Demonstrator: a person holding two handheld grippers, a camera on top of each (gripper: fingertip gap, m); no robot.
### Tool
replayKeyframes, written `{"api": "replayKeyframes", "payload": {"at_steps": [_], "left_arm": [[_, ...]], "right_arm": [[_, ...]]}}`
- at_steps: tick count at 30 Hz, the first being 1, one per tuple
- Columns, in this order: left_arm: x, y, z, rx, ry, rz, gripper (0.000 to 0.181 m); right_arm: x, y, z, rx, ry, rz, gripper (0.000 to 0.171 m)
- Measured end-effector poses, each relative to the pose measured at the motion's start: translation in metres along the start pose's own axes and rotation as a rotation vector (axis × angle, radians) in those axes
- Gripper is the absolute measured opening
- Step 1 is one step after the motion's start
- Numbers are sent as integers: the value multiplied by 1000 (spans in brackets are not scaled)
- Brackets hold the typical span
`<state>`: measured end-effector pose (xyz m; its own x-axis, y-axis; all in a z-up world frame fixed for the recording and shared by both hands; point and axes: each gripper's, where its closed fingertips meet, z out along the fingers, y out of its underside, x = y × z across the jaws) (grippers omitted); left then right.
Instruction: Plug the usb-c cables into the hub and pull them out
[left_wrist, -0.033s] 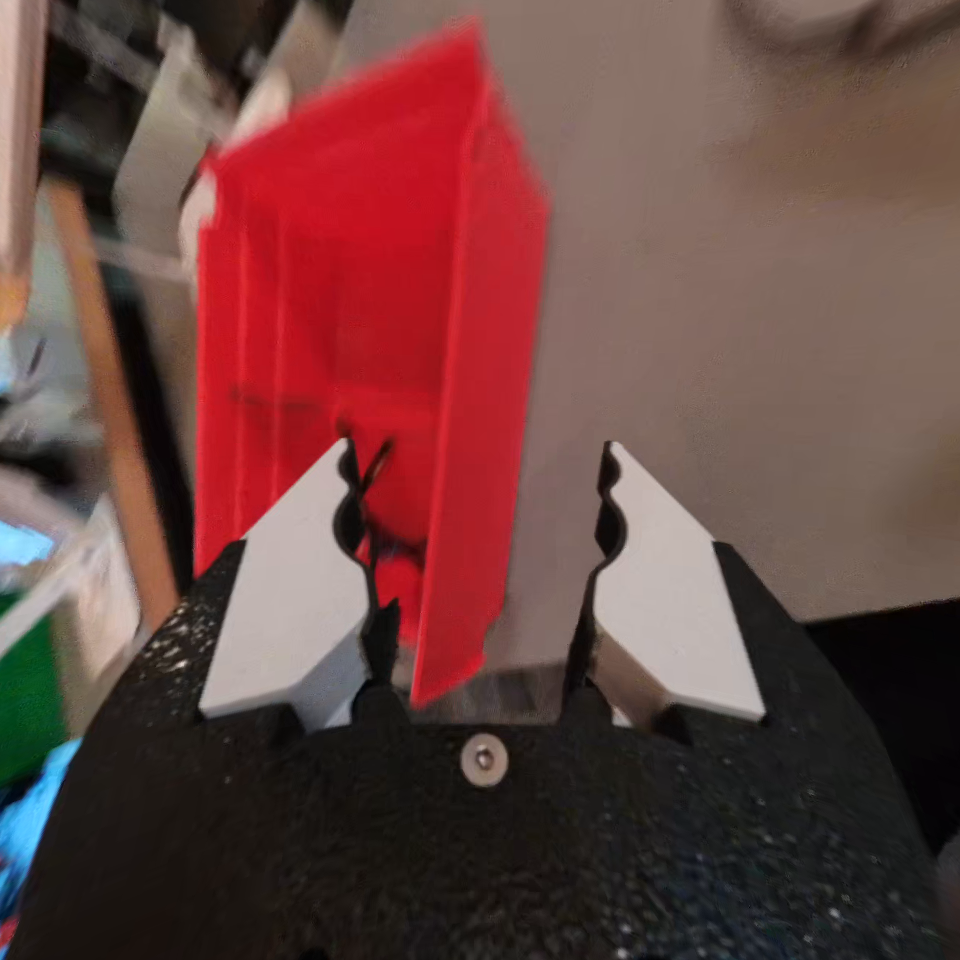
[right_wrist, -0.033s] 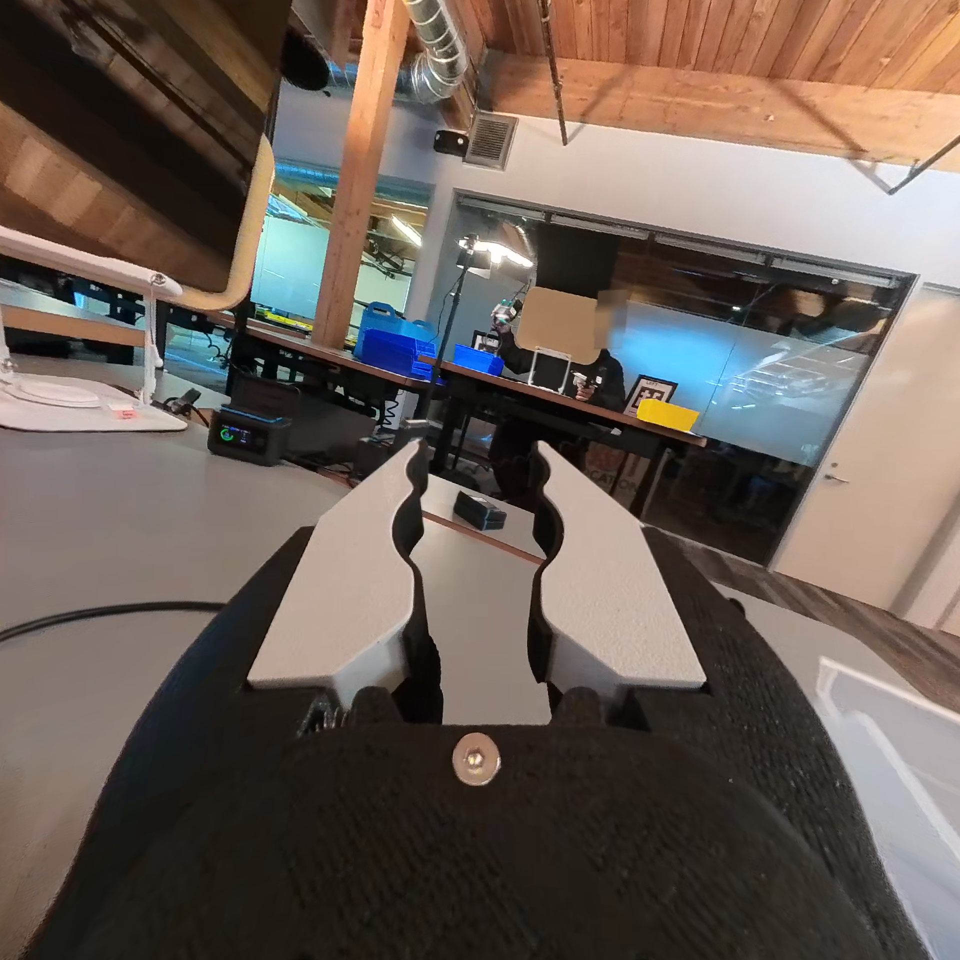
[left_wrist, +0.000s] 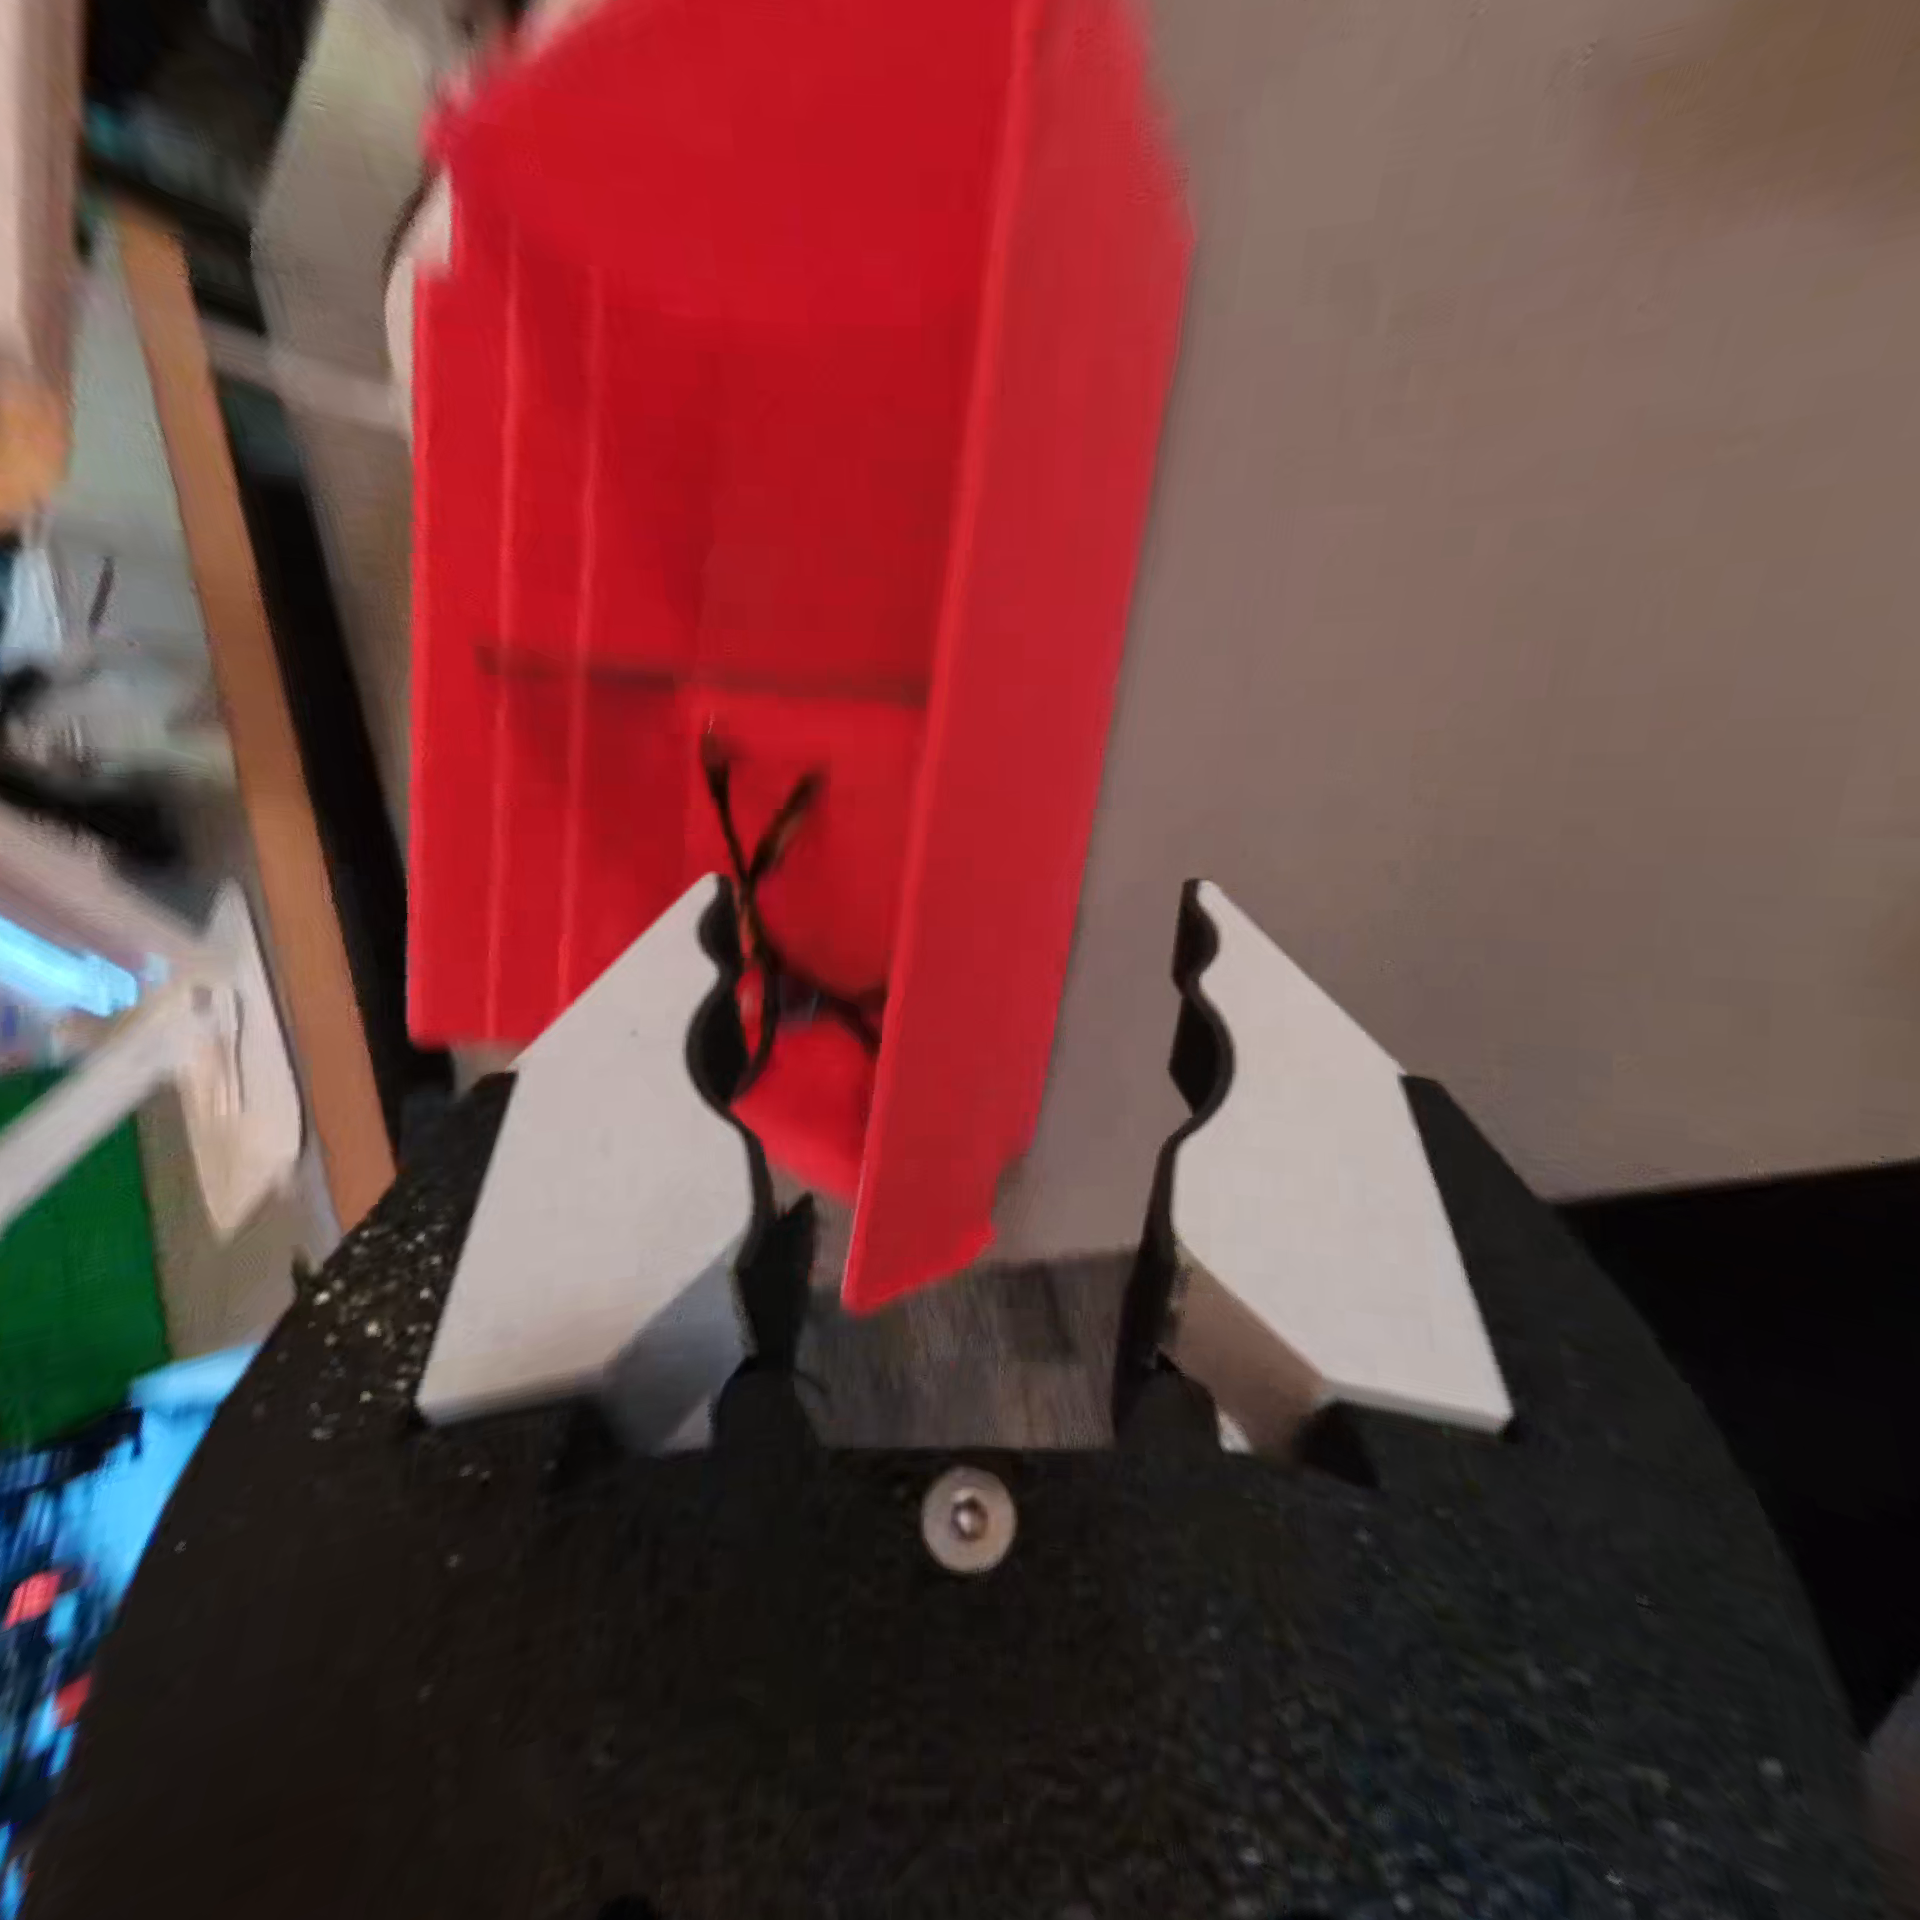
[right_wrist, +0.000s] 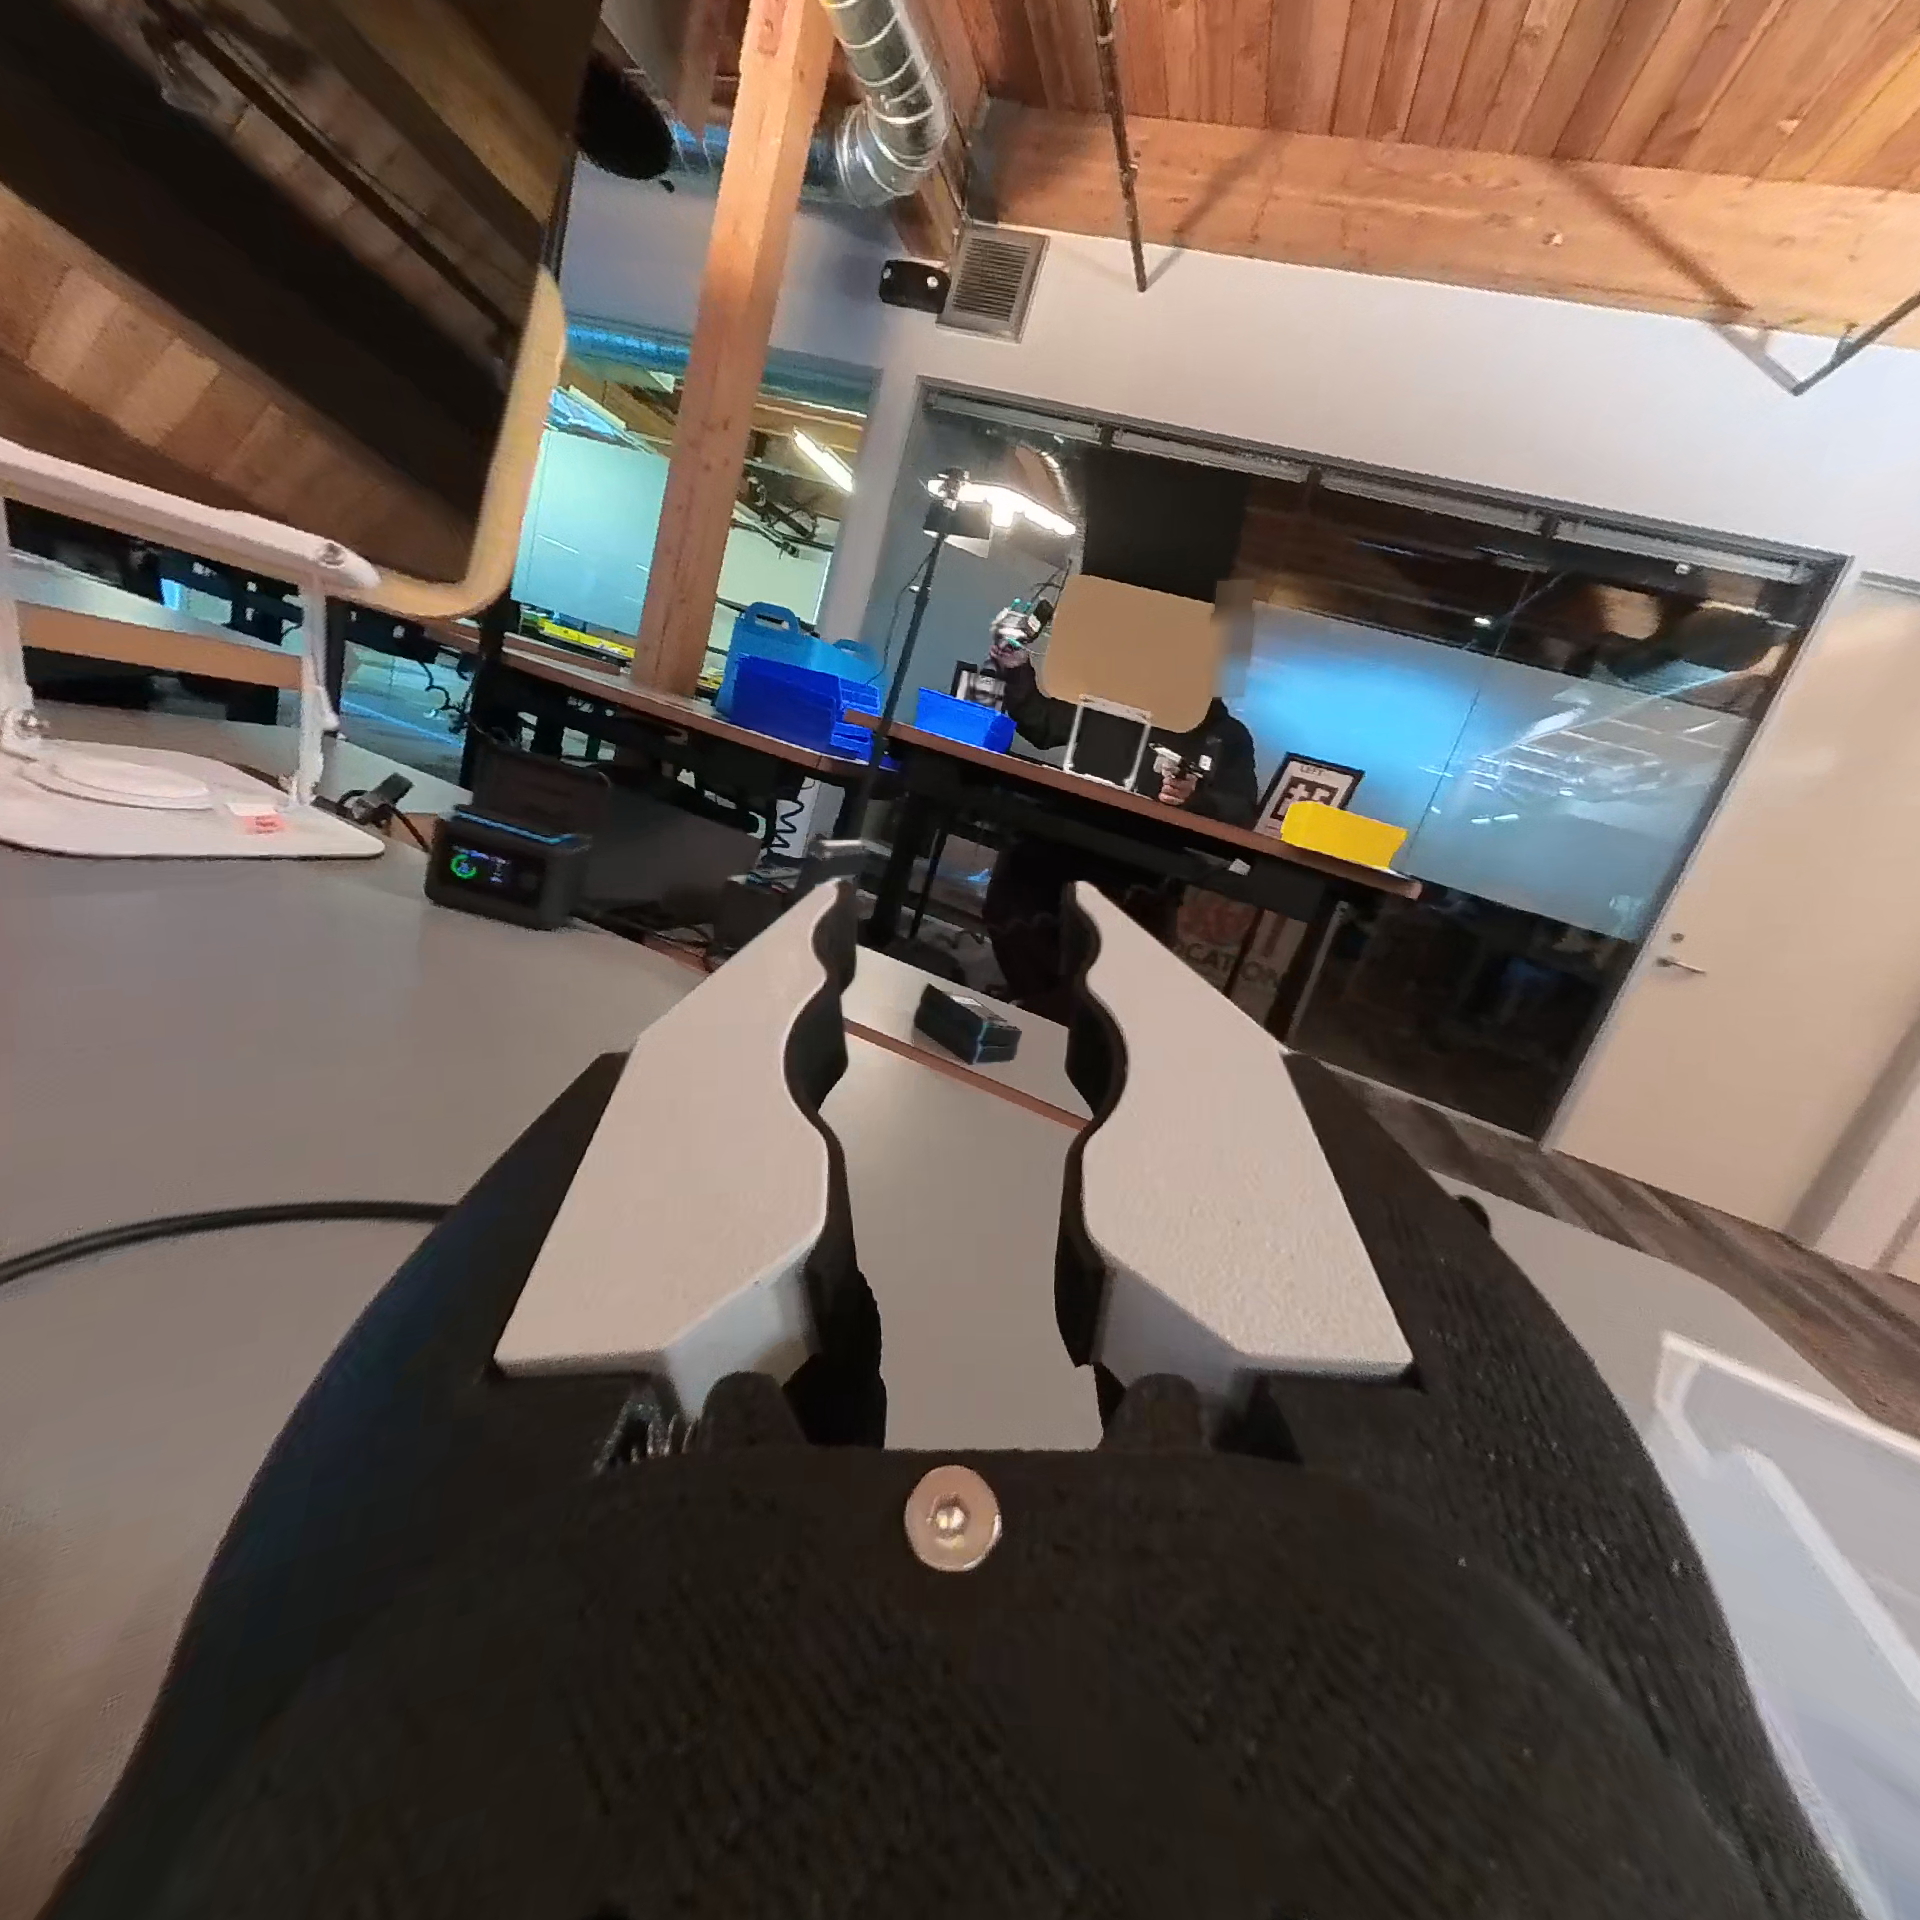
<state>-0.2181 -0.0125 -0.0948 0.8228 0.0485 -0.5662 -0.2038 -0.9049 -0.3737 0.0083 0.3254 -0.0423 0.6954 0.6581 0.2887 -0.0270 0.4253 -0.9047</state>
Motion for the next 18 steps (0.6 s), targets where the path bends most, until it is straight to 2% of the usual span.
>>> {"api": "replayKeyframes", "payload": {"at_steps": [3, 5, 7, 9, 12, 15, 17, 18], "left_arm": [[-5, 61, 14, -117, 45, -123, 79], [4, 77, 17, -122, 121, -203, 87], [16, 72, 13, -59, 183, -254, 74], [18, 65, 6, -11, 178, -272, 61], [34, 37, -7, 112, 247, -304, 40], [48, 23, -19, 143, 298, -228, 47], [30, 15, -27, 193, 284, -269, 50], [14, 9, -30, 242, 288, -333, 45]], "right_arm": [[-10, 1, 2, -6, -30, -43, 37], [-13, 1, 1, -6, -37, -51, 37], [-12, 1, 1, -7, -37, -38, 37], [-11, 1, 1, -8, -35, -30, 37], [-12, 2, 2, -12, -40, -26, 37], [-15, 2, 2, -15, -49, -35, 37], [-16, 1, 2, -12, -52, -37, 37], [-16, 0, 1, -11, -52, -36, 37]]}}
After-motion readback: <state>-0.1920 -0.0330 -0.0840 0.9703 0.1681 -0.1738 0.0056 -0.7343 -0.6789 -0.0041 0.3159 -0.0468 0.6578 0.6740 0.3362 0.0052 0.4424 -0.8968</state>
